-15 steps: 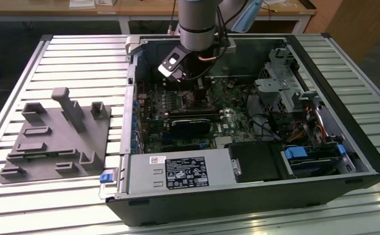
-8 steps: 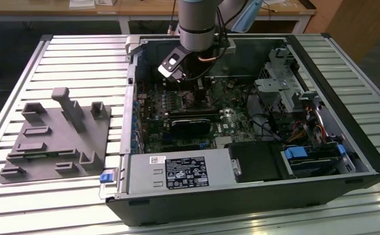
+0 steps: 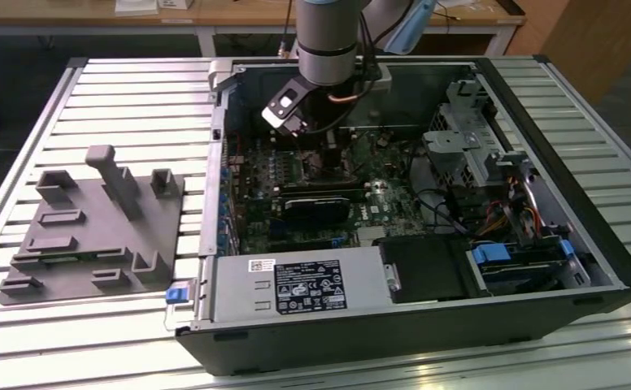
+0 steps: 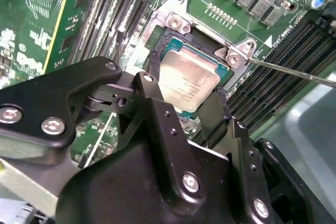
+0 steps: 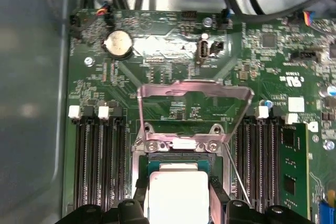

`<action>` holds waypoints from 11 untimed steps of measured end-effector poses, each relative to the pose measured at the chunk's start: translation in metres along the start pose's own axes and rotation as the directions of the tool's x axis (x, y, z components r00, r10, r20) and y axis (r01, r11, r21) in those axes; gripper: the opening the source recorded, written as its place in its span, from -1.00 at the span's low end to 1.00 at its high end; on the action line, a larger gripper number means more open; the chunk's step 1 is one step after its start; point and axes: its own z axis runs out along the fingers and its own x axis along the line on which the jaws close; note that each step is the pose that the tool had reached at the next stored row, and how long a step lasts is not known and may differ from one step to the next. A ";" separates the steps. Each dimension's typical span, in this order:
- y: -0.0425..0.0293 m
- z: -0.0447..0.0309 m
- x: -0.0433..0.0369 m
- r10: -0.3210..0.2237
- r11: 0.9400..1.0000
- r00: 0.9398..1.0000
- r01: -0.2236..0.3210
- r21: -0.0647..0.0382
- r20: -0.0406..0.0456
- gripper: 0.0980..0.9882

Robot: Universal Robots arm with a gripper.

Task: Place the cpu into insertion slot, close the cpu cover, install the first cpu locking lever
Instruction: 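Place the cpu into insertion slot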

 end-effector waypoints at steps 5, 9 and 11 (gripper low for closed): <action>0.0000 0.0002 -0.0005 0.015 1.000 1.000 -0.015 0.000 0.001 -0.01; 0.0001 -0.0002 -0.0007 0.013 1.000 1.000 -0.013 0.000 0.001 -0.01; 0.0002 -0.0026 -0.0008 0.013 1.000 1.000 -0.013 0.000 0.001 -0.01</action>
